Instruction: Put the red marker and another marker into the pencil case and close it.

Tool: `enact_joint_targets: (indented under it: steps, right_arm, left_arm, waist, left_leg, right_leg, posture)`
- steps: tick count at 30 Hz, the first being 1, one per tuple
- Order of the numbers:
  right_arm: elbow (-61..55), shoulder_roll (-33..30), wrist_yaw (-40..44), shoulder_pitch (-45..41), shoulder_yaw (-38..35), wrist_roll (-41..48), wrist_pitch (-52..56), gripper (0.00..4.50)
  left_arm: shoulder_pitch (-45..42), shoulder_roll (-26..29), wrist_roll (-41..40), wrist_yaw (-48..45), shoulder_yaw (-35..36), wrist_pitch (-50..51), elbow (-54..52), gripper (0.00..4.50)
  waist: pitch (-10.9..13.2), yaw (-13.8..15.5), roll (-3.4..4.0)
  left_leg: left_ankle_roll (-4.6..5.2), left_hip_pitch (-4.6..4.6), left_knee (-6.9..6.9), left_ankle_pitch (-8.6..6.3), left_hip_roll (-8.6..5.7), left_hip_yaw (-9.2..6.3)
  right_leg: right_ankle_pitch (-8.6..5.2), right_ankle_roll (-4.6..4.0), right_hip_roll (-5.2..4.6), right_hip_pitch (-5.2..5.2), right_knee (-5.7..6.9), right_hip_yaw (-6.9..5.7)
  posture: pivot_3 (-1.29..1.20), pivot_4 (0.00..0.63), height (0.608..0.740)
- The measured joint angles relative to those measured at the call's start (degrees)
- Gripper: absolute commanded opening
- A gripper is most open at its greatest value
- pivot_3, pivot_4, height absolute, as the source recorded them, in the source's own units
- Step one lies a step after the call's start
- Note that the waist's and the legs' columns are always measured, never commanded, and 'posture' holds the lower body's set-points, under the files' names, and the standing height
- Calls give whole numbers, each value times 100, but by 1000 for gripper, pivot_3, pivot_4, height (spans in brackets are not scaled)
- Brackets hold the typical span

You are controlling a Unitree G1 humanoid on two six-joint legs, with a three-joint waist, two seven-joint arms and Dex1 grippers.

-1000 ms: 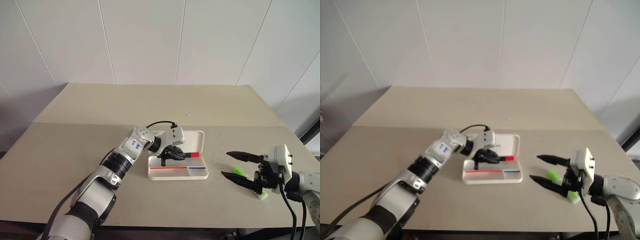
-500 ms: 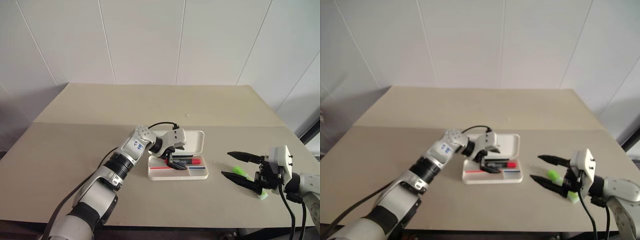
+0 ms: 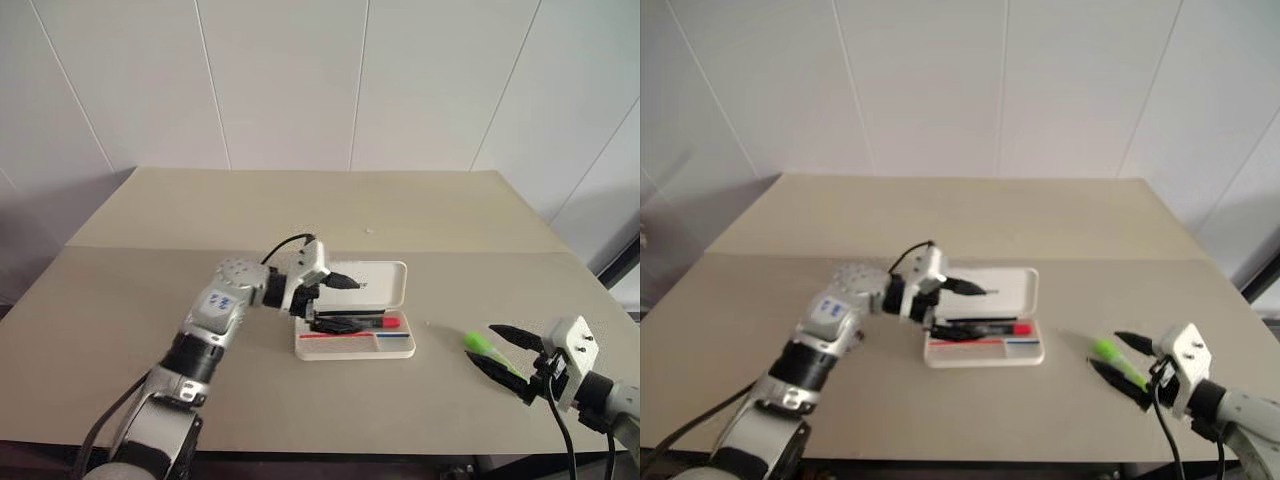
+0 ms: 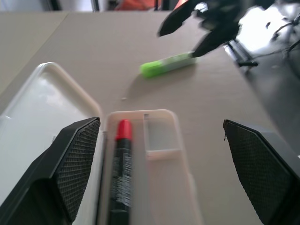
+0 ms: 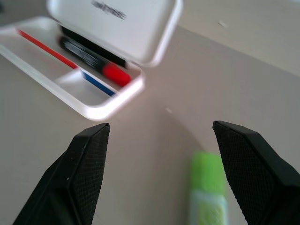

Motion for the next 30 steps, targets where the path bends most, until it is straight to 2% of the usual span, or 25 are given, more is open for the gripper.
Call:
enact_joint_targets:
  steps: [5, 14, 20, 29, 30]
  right_arm:
    - [448, 66, -349, 26, -2, -295, 25, 4500]
    - [993, 110, -438, -184, 31, -350, 169, 4500]
    - [1122, 110, -448, -222, 139, -341, 590, 4500]
    - [980, 111, -484, -264, 144, -273, 961, 4500]
    - [980, 112, -519, -312, 162, -277, 1035, 4107]
  left_arm:
    - [677, 435, -584, -352, 476, -113, -488, 4482]
    - [1161, 956, -1450, -625, 1122, -8, -851, 4482]
    - [1344, 1194, -1792, -712, 1415, 72, -851, 4482]
    - [1465, 1573, -1853, -820, 1611, -101, -741, 4482]
    - [1466, 1576, -1854, -821, 1611, -112, -741, 4500]
  waist:
    - [0, -1, 1]
    - [-1, -18, 2]
    - [-1, -10, 3]
    - [-2, -10, 2]
    - [-3, -12, 0]
  left_leg:
    - [0, 3, 0, 1, 1, 0]
    - [0, 13, -3, 1, 3, 1]
    - [1, 16, 0, 1, 4, 1]
    - [0, 23, -4, 1, 5, 1]
    - [0, 24, -3, 1, 5, 1]
  right_leg:
    - [-2, -5, 0, 1, 4, 0]
    - [-4, -9, 1, 12, 1, 0]
    - [-6, -11, 1, 15, 2, -1]
    - [-8, -16, 1, 23, -3, -2]
    - [-8, -16, 1, 25, -3, -2]
  posture:
    - [0, 150, 740]
    - [0, 150, 740]
    - [0, 150, 740]
    - [0, 150, 740]
    - [0, 150, 740]
